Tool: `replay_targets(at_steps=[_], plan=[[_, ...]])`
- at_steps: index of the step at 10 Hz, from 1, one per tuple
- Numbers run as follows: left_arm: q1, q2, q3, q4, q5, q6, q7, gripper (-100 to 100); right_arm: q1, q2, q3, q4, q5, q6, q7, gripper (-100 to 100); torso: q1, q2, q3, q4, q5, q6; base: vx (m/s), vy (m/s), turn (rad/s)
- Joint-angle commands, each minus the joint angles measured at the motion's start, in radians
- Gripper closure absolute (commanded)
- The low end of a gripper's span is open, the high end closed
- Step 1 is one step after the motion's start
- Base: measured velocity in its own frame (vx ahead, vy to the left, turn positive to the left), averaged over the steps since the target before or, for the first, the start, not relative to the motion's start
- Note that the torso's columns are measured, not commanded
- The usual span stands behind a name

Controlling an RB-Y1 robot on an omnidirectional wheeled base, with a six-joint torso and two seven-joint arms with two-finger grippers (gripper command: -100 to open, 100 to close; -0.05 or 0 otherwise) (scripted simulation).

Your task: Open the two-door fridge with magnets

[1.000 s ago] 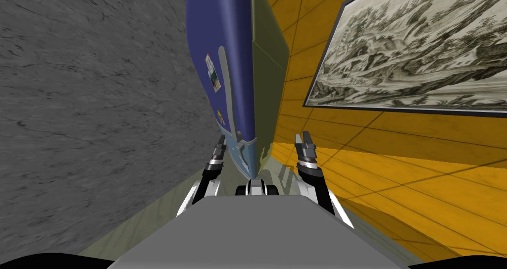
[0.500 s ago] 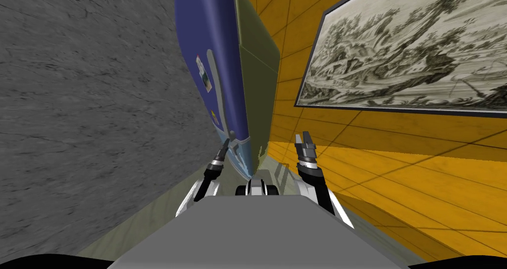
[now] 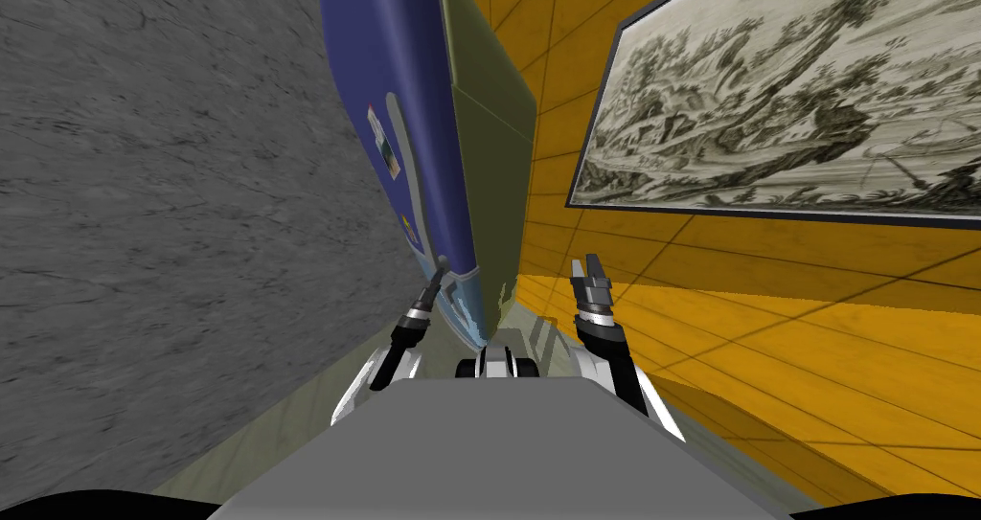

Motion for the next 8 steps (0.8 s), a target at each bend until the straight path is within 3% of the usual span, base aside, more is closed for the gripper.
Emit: replay_targets(at_steps=[1, 3, 4, 6, 8], plan=[[-0.008, -0.008, -0.001, 0.032, 0.0, -0.023, -0.005, 100, 0.0, 0.0, 0.0, 0.0, 0.0, 0.0, 0.0, 0, 0.0, 0.004, 0.002, 0.001, 0.0, 0.0, -0.042, 0.002, 0.026], [-0.013, -0.007, 0.0, 0.031, 0.0, -0.025, -0.004, 100, 0.0, 0.0, 0.0, 0.0, 0.0, 0.0, 0.0, 0, 0.004, 0.003, 0.003, -0.001, 0.002, -0.001, -0.06, 0.0, 0.009], [-0.004, 0.012, -0.012, 0.023, 0.001, -0.032, 0.006, 100, 0.0, 0.0, 0.0, 0.0, 0.0, 0.0, 0.0, 0, 0.001, 0.002, 0.001, 0.001, 0.0, 0.0, -0.047, 0.117, -0.085], [0.003, 0.032, -0.024, 0.012, 0.002, -0.038, 0.017, 100, -0.001, 0.0, 0.0, 0.0, 0.0, 0.0, 0.0, 0, 0.014, 0.005, 0.002, 0.004, 0.002, -0.001, -0.09, 0.288, -0.121], [0.019, 0.071, -0.049, -0.01, 0.004, -0.05, 0.038, 100, -0.001, -0.001, 0.0, 0.0, 0.0, 0.0, 0.0, 0, 0.012, -0.002, -0.003, 0.005, 0.001, -0.003, -0.12, 0.317, -0.105]])
